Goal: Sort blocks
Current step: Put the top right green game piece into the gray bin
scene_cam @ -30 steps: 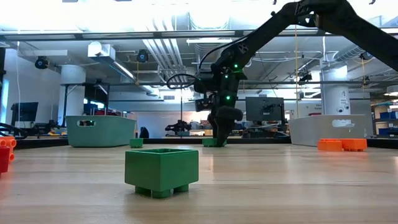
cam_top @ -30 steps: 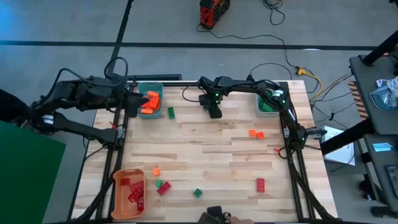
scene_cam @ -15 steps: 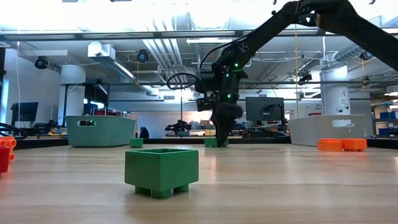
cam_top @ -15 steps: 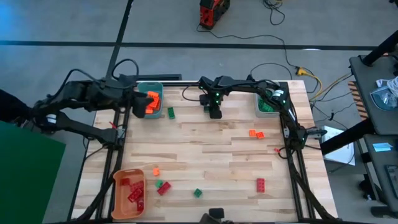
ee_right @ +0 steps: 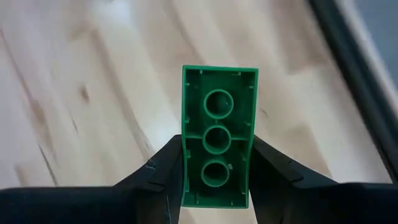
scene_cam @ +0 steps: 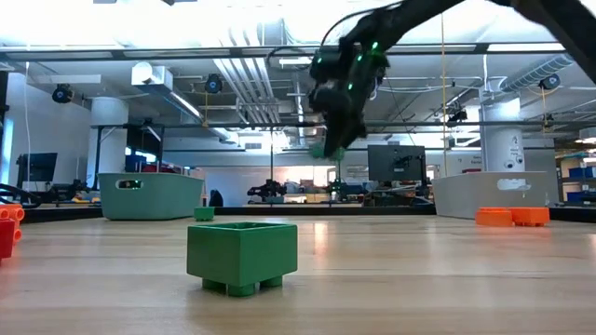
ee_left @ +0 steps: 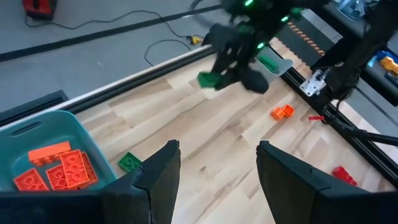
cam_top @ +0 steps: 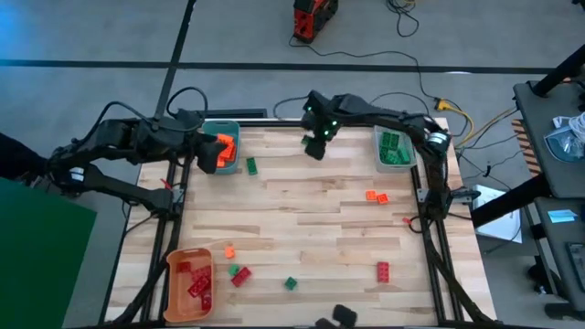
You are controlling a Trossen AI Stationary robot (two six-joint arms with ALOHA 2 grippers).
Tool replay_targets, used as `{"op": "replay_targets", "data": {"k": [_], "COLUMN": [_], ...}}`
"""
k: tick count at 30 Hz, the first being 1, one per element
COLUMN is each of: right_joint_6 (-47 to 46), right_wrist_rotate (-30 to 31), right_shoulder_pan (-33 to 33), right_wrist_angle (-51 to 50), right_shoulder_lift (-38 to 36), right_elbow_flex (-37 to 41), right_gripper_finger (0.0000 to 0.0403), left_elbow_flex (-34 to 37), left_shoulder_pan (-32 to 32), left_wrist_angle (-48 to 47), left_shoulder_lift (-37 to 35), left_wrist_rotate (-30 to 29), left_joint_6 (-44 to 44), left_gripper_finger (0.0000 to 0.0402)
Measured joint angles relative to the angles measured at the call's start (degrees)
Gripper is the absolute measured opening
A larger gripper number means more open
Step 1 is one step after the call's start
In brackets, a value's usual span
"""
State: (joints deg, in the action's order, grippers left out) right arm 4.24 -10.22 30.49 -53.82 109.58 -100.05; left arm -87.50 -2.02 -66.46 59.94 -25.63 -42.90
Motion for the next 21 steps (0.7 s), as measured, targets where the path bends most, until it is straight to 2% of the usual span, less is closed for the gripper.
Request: {"op": "replay_targets", "data": {"k": [6,14,21], "right_joint_6": [-13.15,-21.27,-22.48], "right_wrist_rotate": [8.68,9.00,8.94], "right_shoulder_pan": [1.71,8.68,15.66], "right_wrist_angle": [-4.74,-13.40,-12.68], "right_shoulder_lift": [-7.29,-13.91,-21.03], "right_elbow_flex": [0.00,1.74,13.02], "right_gripper_finger": [0.0127,0.0127,0.0127], "left_elbow_flex": [0.00,0.00,0.00], "left_shoulder_pan": [0.00,0.00,0.00], "left_wrist_angle": [0.02,0.03,0.38], "left_shoulder_lift": [0.00,-0.02,-0.02], "left_wrist_rotate": [-0.48,-0.61,-0.63], "left_joint_6": [0.40,0.40,0.14], "left_gripper_finger": [0.0187,0.0187,0.0187]}}
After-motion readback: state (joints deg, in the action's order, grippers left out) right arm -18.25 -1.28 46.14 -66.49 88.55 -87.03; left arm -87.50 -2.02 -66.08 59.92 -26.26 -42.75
